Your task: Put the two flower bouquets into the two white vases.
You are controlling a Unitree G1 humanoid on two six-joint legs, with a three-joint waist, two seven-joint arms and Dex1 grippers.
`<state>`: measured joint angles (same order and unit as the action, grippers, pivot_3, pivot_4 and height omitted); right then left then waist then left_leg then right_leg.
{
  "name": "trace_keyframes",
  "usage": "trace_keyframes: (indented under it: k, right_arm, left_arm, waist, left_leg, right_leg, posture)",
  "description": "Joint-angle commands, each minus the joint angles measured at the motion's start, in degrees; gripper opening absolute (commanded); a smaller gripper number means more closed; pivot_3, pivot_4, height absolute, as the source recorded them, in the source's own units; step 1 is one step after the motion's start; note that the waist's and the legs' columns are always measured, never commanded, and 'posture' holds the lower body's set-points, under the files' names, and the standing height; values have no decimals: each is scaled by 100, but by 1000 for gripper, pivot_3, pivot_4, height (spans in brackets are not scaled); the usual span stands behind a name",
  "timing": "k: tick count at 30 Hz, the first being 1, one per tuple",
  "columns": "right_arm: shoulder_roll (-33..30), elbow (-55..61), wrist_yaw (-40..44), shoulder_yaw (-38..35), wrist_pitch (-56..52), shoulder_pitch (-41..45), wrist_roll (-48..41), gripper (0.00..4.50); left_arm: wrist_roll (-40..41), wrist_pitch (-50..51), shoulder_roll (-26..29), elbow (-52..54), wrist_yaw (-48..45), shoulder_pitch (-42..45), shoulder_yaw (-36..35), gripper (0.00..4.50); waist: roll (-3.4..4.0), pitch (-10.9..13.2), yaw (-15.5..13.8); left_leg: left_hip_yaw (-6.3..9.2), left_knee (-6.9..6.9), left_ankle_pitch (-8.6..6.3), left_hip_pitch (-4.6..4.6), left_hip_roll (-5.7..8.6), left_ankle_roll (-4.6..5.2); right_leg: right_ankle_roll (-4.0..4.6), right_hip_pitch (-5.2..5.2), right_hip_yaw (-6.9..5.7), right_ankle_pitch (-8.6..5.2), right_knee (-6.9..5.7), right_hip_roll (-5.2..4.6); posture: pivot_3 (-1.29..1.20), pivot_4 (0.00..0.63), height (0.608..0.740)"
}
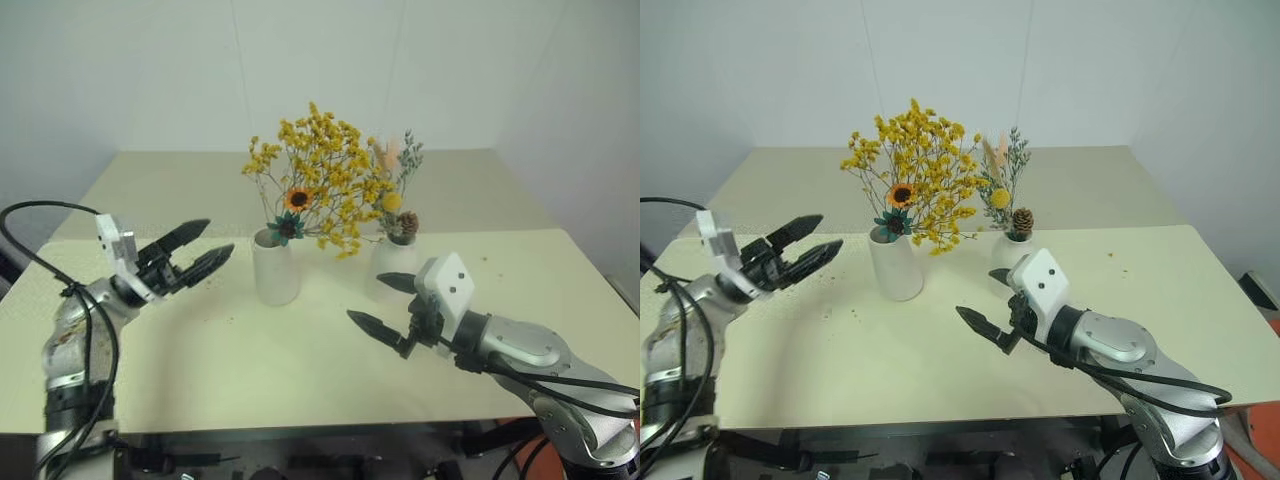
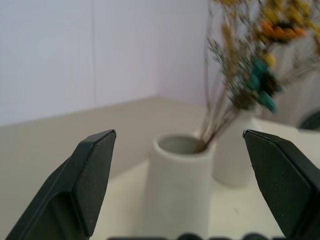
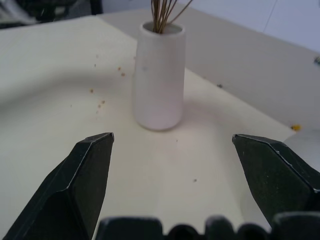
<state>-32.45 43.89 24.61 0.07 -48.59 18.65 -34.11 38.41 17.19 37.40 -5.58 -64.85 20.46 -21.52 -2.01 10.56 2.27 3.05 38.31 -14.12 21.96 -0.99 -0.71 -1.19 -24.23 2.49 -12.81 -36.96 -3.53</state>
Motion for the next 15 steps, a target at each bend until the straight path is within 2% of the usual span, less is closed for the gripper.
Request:
trace_keyframes:
  k: [1, 6, 15]
  right_arm:
    - [-9, 269, -38, -390, 32, 264, -280, 4500]
    - [-454, 443, 177, -690, -172, 7, -546, 4500]
    - [-1262, 571, 477, -1615, -206, -872, -924, 4500]
  left_arm:
    - [154, 181, 399, 555, -85, -297, -247, 4457]
    - [-171, -8, 901, 1028, -377, -973, -109, 4457]
    - [-236, -87, 1121, 1057, -509, -1195, -100, 4457]
  waist:
    - [0, 0, 1]
    - [0, 0, -34]
    - [0, 0, -95]
  left_leg:
    - [1, 0, 0, 0, -2, 0]
    - [-1, -2, 0, 2, -2, 0]
    - [-7, -5, -1, -1, -5, 0]
  right_leg:
    - [0, -1, -1, 0, 0, 0]
    - [1, 0, -3, -2, 8, -1]
    - [1, 2, -3, -2, 12, 1]
  posture:
    - [0, 150, 740]
    - [0, 150, 740]
    - [0, 150, 740]
